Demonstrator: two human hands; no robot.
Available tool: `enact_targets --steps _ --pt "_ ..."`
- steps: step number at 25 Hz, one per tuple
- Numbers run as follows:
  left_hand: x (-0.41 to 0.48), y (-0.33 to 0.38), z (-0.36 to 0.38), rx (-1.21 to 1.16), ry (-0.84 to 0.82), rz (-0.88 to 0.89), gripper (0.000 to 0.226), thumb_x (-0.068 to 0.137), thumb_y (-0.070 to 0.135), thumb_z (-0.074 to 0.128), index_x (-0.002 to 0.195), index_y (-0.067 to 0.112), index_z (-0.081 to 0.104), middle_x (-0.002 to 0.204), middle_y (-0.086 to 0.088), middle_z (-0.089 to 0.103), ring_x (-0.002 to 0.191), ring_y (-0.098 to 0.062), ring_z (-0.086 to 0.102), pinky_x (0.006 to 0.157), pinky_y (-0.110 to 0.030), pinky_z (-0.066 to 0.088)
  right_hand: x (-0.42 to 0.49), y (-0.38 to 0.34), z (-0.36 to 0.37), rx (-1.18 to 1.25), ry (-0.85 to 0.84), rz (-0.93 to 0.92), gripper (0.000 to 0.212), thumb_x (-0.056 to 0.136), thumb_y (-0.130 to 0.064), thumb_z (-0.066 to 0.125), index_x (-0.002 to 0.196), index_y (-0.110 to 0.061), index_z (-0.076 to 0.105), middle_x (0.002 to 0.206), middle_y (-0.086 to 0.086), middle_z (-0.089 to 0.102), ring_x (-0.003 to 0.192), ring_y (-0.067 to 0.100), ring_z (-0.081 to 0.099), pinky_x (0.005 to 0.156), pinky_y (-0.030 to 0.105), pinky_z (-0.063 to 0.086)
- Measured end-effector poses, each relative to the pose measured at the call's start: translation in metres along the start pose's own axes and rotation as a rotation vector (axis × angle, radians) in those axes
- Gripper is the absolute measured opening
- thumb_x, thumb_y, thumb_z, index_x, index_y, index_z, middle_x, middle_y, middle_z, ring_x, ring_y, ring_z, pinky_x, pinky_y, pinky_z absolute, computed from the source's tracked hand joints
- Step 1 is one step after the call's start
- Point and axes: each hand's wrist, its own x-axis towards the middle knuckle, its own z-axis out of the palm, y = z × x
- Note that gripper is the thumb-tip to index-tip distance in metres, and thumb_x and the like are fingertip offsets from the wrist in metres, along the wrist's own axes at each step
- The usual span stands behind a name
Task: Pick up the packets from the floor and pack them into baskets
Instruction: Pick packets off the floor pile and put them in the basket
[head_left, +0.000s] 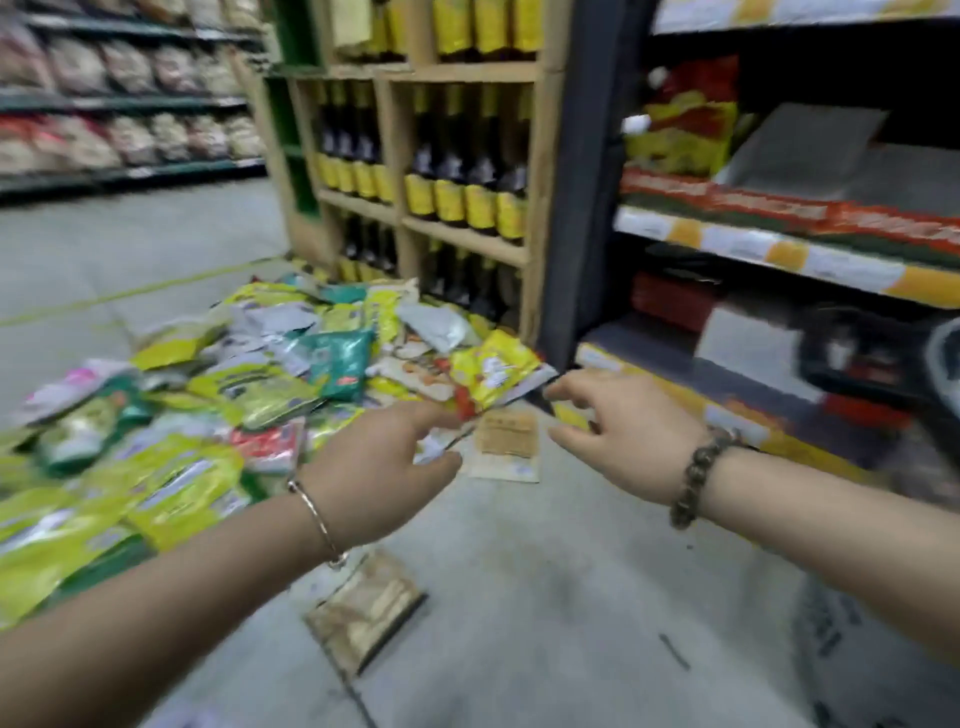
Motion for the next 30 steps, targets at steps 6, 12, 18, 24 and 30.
enact_targets --steps 6,12,18,24,30 --pt "-0.094 -0.128 0.003 -0.031 0.071 -0.29 0.039 0.091 0.036 0.052 0.129 0.03 0.05 0.133 0.013 0.051 0.121 -0.009 0.049 0.091 -0.021 0.036 0.039 -0.106 0.127 0.002 -0.282 -0.048 0.037 0.092 -0.034 0.049 0.128 -0.025 0.051 0.131 -0.005 0.054 0.117 0.016 0.052 0.09 0.031 0.045" --pt "-0.178 -0.205 0.024 -0.071 0.127 -0.503 0.04 0.092 0.031 0.05 0.132 0.028 0.048 0.136 0.012 0.049 0.123 -0.01 0.047 0.099 -0.025 0.037 0.043 -0.186 0.221 0.007 -0.51 -0.061 0.037 0.093 -0.032 0.048 0.129 -0.025 0.05 0.135 -0.005 0.051 0.117 0.017 0.053 0.091 0.034 0.046" --pt "-0.245 -0.261 0.055 -0.13 0.184 -0.785 0.037 0.088 0.022 0.058 0.124 0.021 0.057 0.128 0.005 0.056 0.117 -0.014 0.052 0.093 -0.02 0.035 0.027 -0.233 0.313 0.045 -0.811 -0.076 0.046 0.094 -0.035 0.049 0.137 -0.023 0.04 0.132 0.002 0.053 0.115 0.021 0.054 0.092 0.038 0.048" --pt "-0.293 -0.266 0.093 -0.186 0.221 -1.051 0.037 0.084 0.016 0.06 0.121 0.02 0.06 0.126 0.004 0.058 0.117 -0.014 0.052 0.096 -0.021 0.035 0.005 -0.245 0.366 0.107 -1.002 0.139 0.077 0.081 -0.049 0.066 0.14 -0.015 0.031 0.135 0.01 0.049 0.118 0.027 0.051 0.089 0.03 0.041" --pt "-0.304 -0.257 0.109 -0.073 0.156 -1.057 0.038 0.07 0.026 0.062 0.108 0.025 0.062 0.106 0.0 0.062 0.101 -0.026 0.057 0.086 -0.033 0.044 -0.033 -0.237 0.39 1.079 -0.639 1.144 0.047 0.085 -0.013 0.066 0.126 0.001 0.048 0.107 0.021 0.061 0.078 0.03 0.06 0.06 0.031 0.052"
